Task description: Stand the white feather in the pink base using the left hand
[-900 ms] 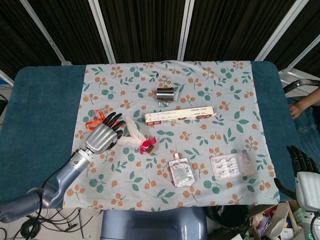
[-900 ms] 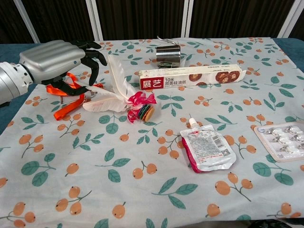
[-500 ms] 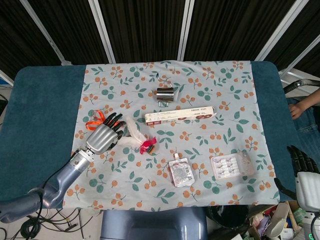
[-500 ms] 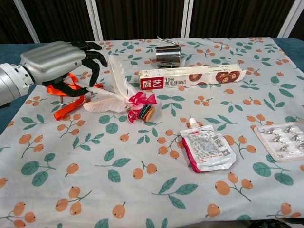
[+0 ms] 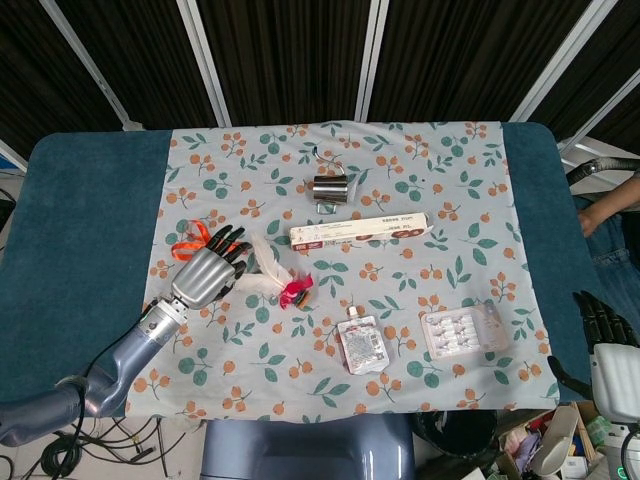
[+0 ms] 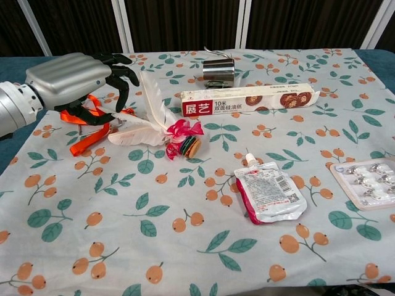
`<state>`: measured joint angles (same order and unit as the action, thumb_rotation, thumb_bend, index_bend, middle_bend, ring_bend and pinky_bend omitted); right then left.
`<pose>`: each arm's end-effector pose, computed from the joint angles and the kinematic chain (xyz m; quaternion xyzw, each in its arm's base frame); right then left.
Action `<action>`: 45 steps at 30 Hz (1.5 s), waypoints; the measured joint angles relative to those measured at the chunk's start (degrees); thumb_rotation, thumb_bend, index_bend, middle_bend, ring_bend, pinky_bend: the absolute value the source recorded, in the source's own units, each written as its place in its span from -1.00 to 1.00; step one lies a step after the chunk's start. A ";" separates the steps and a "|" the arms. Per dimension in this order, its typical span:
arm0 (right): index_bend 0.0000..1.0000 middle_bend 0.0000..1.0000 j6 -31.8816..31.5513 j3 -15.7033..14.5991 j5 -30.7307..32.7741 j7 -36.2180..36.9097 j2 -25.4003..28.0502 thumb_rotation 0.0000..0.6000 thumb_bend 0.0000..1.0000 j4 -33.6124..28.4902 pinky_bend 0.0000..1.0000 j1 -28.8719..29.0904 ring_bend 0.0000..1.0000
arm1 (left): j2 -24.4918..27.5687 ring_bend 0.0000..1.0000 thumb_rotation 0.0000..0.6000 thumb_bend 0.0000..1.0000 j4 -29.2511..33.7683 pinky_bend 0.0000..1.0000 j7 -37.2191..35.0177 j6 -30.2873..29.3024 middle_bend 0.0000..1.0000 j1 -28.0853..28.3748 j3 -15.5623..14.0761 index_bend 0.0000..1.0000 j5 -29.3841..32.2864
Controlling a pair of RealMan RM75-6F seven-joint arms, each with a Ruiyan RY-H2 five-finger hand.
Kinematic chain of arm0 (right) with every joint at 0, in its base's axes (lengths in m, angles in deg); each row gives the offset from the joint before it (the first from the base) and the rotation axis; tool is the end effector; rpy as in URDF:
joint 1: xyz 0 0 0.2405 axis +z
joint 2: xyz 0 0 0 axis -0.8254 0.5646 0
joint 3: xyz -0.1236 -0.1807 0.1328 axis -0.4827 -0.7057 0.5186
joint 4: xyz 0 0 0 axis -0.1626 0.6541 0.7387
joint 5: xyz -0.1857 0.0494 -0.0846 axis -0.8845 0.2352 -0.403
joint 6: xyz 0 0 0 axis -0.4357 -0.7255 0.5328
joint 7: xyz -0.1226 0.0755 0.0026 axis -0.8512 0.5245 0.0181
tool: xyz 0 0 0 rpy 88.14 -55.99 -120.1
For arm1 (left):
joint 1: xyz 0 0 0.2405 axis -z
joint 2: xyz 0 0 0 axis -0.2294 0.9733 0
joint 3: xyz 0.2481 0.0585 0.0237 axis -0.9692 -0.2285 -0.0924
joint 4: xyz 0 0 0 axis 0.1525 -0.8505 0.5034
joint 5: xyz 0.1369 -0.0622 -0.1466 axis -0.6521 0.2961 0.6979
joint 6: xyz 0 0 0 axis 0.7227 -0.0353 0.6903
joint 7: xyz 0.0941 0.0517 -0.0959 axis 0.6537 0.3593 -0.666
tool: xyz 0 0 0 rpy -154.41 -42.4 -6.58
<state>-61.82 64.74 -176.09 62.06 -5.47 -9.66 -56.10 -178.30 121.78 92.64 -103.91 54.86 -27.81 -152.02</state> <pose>-0.3015 -0.1585 0.1716 0.5498 -0.3701 0.4074 0.6282 -0.1794 0.3487 -0.0156 -0.7983 -0.1843 -0.4052 0.4057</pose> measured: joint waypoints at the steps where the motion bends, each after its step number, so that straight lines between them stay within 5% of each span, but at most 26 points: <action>1: -0.92 -0.87 -0.01 0.00 0.02 0.02 0.00 1.00 -0.69 0.00 -0.68 -0.01 -0.81 | 0.00 -0.94 1.00 -0.19 -0.03 -0.82 0.05 -0.07 -0.57 0.01 0.01 0.14 -0.04; 13: -0.92 -0.88 -0.02 -0.10 -0.15 0.05 0.04 1.00 -0.69 -0.18 -0.68 -0.03 -0.81 | 0.46 -0.94 1.00 -0.19 1.05 -0.81 2.93 -1.28 -0.57 1.30 0.69 0.14 -1.72; 45: -0.92 -0.87 -0.08 -0.26 -0.36 0.41 0.26 1.00 -0.69 -0.47 -0.68 -0.13 -0.81 | 2.78 -0.94 1.00 -0.19 18.88 -0.79 20.96 4.53 -0.56 9.62 4.74 0.15 -4.13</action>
<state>-61.90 64.48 -176.45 62.47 -5.21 -10.13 -56.23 -175.52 140.66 113.59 -99.37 64.48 -23.07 -156.15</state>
